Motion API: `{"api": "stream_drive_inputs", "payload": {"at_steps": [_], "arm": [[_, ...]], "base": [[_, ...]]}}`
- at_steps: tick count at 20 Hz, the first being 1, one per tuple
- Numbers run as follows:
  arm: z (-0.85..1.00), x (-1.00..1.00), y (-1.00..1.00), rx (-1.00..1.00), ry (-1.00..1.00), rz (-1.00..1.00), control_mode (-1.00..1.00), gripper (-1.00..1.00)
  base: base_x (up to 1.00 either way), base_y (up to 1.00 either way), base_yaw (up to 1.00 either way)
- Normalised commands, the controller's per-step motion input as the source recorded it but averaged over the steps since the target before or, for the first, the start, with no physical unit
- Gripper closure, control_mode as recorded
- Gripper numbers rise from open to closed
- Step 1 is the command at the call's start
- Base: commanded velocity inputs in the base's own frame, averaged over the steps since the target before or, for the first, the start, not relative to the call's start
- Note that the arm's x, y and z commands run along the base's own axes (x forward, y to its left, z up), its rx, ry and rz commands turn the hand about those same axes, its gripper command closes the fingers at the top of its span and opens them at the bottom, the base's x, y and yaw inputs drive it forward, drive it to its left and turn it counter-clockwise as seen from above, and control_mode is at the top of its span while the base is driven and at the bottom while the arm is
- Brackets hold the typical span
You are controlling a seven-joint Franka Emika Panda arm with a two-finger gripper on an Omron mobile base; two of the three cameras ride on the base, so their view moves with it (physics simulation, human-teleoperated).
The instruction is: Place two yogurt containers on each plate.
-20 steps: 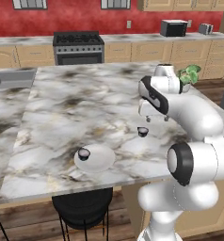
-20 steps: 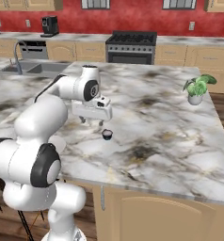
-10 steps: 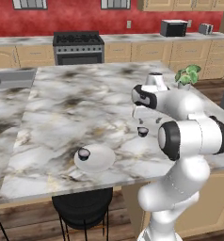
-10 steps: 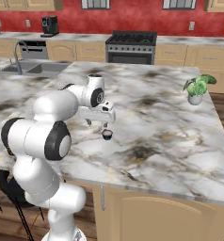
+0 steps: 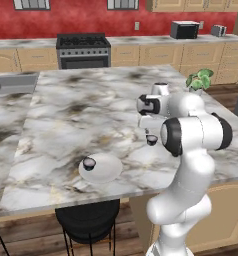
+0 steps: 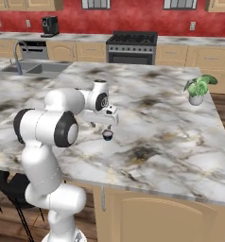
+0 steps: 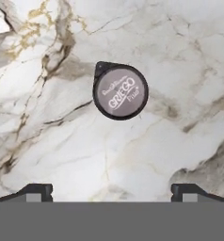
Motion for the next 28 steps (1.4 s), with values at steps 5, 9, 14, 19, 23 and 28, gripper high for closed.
{"api": "stream_drive_inputs", "payload": {"at_steps": [5,9,14,19,23,28], "arm": [[-0.53,0.22,0.00,0.00,-0.16,0.02,-1.00,-1.00],[-0.31,0.17,-0.05,0.00,-0.16,0.00,-1.00,-1.00],[-0.33,0.19,-0.14,0.00,-0.13,0.00,-1.00,-1.00],[-0.24,0.20,-0.14,0.00,-0.09,0.00,-1.00,-1.00],[-0.15,0.17,-0.02,0.00,-0.05,0.00,-1.00,-1.00],[-0.06,0.00,0.00,0.00,-0.01,0.00,-1.00,-1.00]], "base": [[0.00,0.00,0.00],[0.00,0.00,0.00],[0.00,0.00,0.00],[0.00,0.00,0.00],[0.00,0.00,0.00],[0.00,0.00,0.00]]}}
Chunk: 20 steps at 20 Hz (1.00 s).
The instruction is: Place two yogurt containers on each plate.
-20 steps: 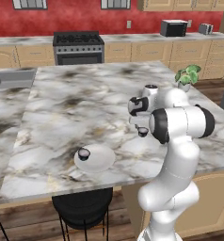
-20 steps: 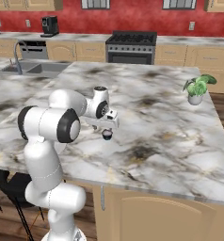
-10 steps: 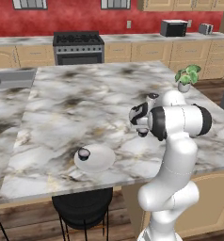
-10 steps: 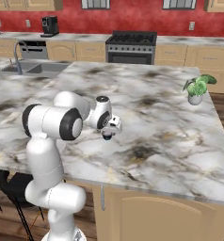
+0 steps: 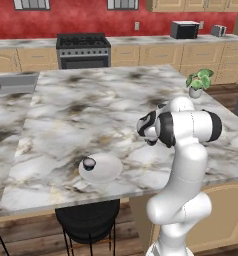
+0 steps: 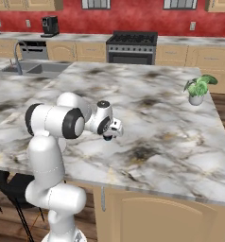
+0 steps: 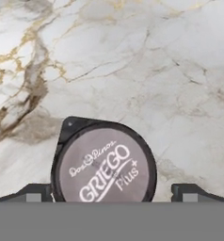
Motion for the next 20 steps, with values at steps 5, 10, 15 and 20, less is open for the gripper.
{"api": "stream_drive_inputs", "payload": {"at_steps": [5,10,15,20], "arm": [[-0.03,0.07,0.00,0.00,0.00,0.00,-1.00,-1.00],[-0.04,0.13,0.00,0.00,0.00,0.00,-1.00,-1.00],[-0.03,0.04,0.00,0.00,0.00,0.00,-1.00,-1.00],[0.00,0.00,0.00,0.00,0.00,0.00,-1.00,-1.00]], "base": [[0.00,0.00,0.00],[0.00,0.00,0.00],[0.00,0.00,0.00],[0.00,0.00,0.00]]}}
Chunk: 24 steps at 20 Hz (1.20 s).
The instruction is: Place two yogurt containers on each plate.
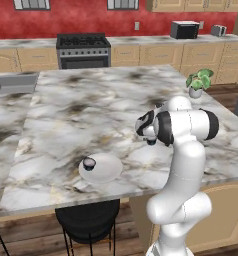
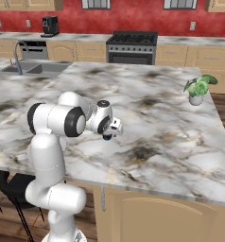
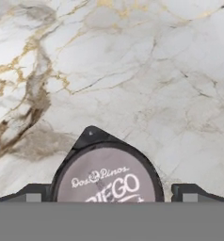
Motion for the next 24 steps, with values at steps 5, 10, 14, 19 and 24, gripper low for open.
{"api": "stream_drive_inputs", "payload": {"at_steps": [5,10,14,19,24], "arm": [[0.00,0.00,0.00,0.00,0.00,0.00,-1.00,-1.00],[0.00,0.00,0.00,0.00,0.00,0.00,-1.00,-1.00],[-0.02,0.00,0.00,0.00,0.00,0.00,-1.00,-1.00],[-0.20,0.00,0.04,0.00,0.00,0.00,-1.00,-1.00],[-0.18,0.00,0.03,0.00,0.00,0.00,-1.00,1.00]], "base": [[0.00,0.00,0.00],[0.00,0.00,0.00],[0.00,0.00,0.00],[0.00,0.00,0.00],[0.00,0.00,0.00]]}}
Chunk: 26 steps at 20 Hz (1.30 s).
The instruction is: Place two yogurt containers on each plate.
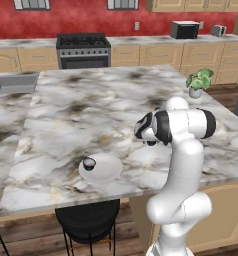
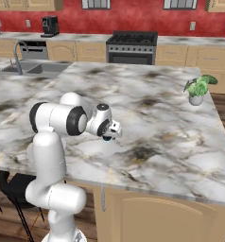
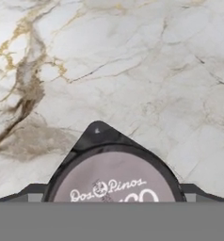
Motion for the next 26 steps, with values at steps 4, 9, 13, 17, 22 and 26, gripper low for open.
{"api": "stream_drive_inputs", "payload": {"at_steps": [4,9,13,17,22,26], "arm": [[0.00,0.00,0.00,0.00,0.00,0.00,-1.00,1.00],[0.03,-0.03,-0.01,0.00,0.00,0.00,-1.00,1.00],[0.36,-0.31,0.29,0.00,0.00,0.00,-1.00,1.00],[0.32,-0.64,0.80,0.00,0.00,0.00,-1.00,1.00],[0.20,-0.51,0.98,0.00,0.01,0.01,-1.00,1.00],[0.08,-0.37,1.00,0.00,0.02,0.02,-1.00,1.00]], "base": [[0.00,0.00,0.00],[0.00,0.00,0.00],[0.00,0.00,0.00],[0.00,0.00,0.00],[0.00,0.00,0.00],[0.00,0.00,0.00]]}}
